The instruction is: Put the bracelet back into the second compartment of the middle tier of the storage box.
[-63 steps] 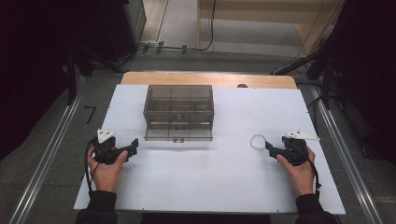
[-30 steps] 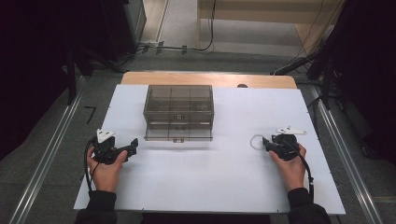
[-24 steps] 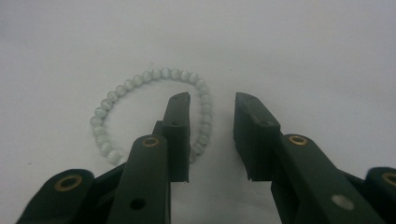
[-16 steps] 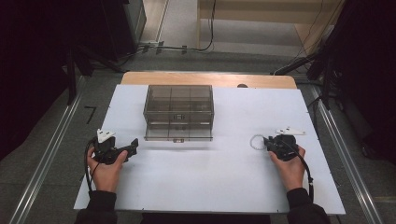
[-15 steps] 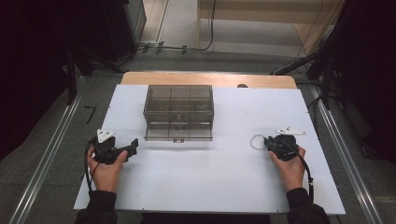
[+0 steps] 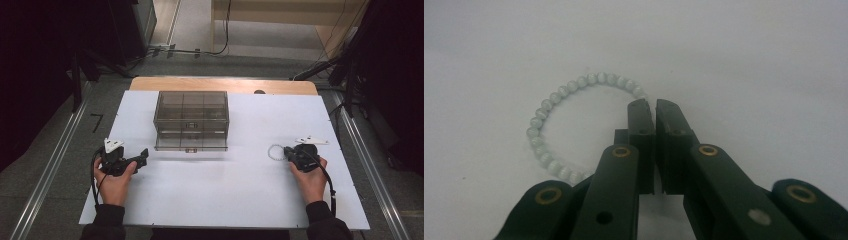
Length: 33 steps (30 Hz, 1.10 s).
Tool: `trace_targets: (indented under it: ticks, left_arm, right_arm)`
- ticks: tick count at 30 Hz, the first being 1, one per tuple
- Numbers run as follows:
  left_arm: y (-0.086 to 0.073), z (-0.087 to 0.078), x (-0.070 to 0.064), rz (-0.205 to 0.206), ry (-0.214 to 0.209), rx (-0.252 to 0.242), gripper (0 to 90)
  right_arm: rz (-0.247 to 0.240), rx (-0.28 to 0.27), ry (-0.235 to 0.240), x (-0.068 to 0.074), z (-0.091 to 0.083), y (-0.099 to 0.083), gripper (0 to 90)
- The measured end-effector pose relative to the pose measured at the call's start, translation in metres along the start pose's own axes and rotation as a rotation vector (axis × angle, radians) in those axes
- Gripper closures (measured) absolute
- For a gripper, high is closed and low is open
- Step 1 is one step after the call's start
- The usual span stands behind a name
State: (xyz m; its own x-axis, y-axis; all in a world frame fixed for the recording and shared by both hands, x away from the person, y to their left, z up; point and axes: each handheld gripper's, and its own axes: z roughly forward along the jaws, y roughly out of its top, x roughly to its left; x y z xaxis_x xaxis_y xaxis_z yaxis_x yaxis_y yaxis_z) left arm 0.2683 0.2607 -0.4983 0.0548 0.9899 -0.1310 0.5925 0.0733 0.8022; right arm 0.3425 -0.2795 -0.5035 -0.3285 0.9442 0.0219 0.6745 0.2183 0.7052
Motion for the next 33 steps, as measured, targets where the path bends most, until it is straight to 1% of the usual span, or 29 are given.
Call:
trace_targets:
  ticks: [4,10,13,20,25,29,33]
  left_arm:
    - [0.000,0.001,-0.001,-0.001,-0.001,0.002,5.7]
    - [0.000,0.001,-0.001,0.000,-0.005,0.001,5.7]
    - [0.000,0.001,0.000,-0.002,-0.005,0.001,5.7]
    - [0.000,0.001,-0.001,-0.002,-0.005,0.003,5.7]
    - [0.000,0.001,-0.001,0.001,-0.005,0.003,5.7]
    - [0.000,0.002,-0.001,0.001,-0.005,0.006,5.7]
    - [0.000,0.001,-0.002,0.001,-0.006,0.002,5.7]
  right_arm:
    - [-0.013,-0.002,-0.006,0.001,0.000,0.000,84.5]
    - [-0.003,-0.013,-0.005,0.001,0.000,-0.001,84.9]
    - [-0.001,-0.017,0.003,0.000,-0.001,0.000,84.9]
    - [-0.005,-0.047,0.003,0.000,-0.006,0.002,85.0]
    - [-0.005,-0.080,0.005,0.001,-0.014,0.004,85.0]
    - [-0.016,-0.113,0.011,0.005,-0.023,0.007,85.0]
    - [-0.027,-0.129,0.019,0.010,-0.027,0.009,85.0]
